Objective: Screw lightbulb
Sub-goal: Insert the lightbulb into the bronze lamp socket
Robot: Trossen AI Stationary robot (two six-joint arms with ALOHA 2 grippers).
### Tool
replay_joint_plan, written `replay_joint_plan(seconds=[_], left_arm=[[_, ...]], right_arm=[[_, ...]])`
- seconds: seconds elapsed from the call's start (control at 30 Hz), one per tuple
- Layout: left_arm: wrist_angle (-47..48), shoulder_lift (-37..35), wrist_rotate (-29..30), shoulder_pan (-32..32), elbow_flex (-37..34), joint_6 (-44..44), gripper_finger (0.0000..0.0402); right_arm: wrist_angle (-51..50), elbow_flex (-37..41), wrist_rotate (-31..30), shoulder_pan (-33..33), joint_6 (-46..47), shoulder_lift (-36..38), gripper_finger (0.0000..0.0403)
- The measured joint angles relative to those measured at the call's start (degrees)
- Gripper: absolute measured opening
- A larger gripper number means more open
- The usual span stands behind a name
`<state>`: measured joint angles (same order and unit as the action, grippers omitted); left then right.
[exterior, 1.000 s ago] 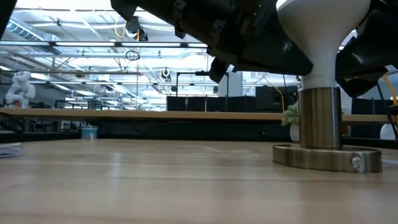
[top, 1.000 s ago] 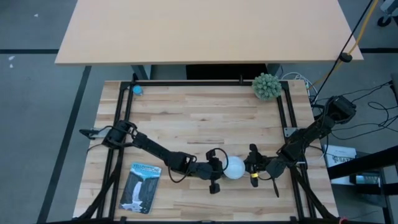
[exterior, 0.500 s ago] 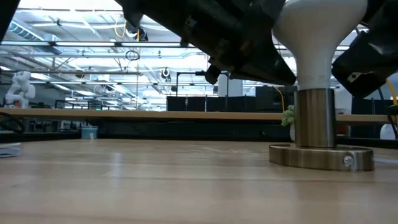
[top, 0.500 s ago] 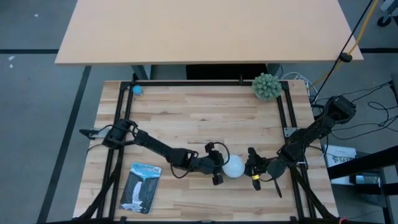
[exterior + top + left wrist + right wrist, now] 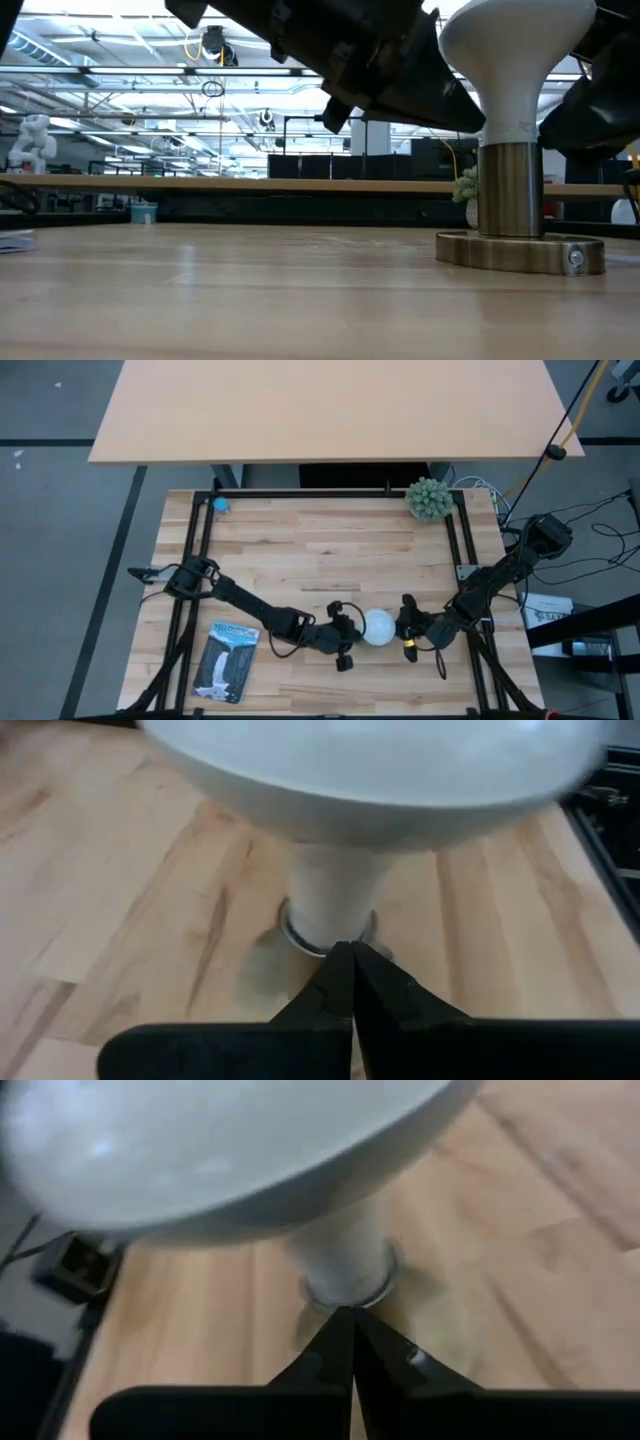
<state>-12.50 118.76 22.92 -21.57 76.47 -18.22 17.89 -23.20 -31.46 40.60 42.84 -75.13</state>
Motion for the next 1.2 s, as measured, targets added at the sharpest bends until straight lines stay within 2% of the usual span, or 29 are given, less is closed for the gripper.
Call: replay_joint_plan(seconds=[0.17, 0.33, 0.53, 0.73, 0.97, 1.1, 1.2], left_arm=[[-0.9, 0.0, -0.5, -0.8, 0.0, -0.8, 0.0000], [-4.8, 0.0, -3.4, 0.1, 0.0, 0.0, 0.0000], [-4.7, 0.0, -5.7, 1.8, 0.0, 0.6, 0.0000], [-3.9, 0.0, -6.0, 1.8, 0.0, 0.7, 0.0000], [-2.6, 0.0, -5.0, 1.8, 0.0, 0.8, 0.0000], [-1.6, 0.0, -3.2, 1.9, 0.0, 0.8, 0.0000], [-1.3, 0.0, -1.2, 2.3, 0.0, 1.0, 0.0000]], right_arm=[[0.4, 0.0, -6.2, 0.0, -1.9, 0.0, 0.0000], [2.3, 0.0, -6.1, -0.2, -3.1, 0.0, 0.0000], [5.1, 0.2, -6.3, -0.2, -5.3, 0.0, 0.0000], [5.1, 0.2, -2.6, -0.1, -3.2, 0.0, 0.0000], [5.2, 0.2, -1.5, 0.0, -2.9, 0.0, 0.0000], [5.2, 0.2, -0.5, 0.1, -2.0, 0.0, 0.0000], [6.1, 0.1, 2.4, 0.1, -1.9, 0.0, 0.0000]])
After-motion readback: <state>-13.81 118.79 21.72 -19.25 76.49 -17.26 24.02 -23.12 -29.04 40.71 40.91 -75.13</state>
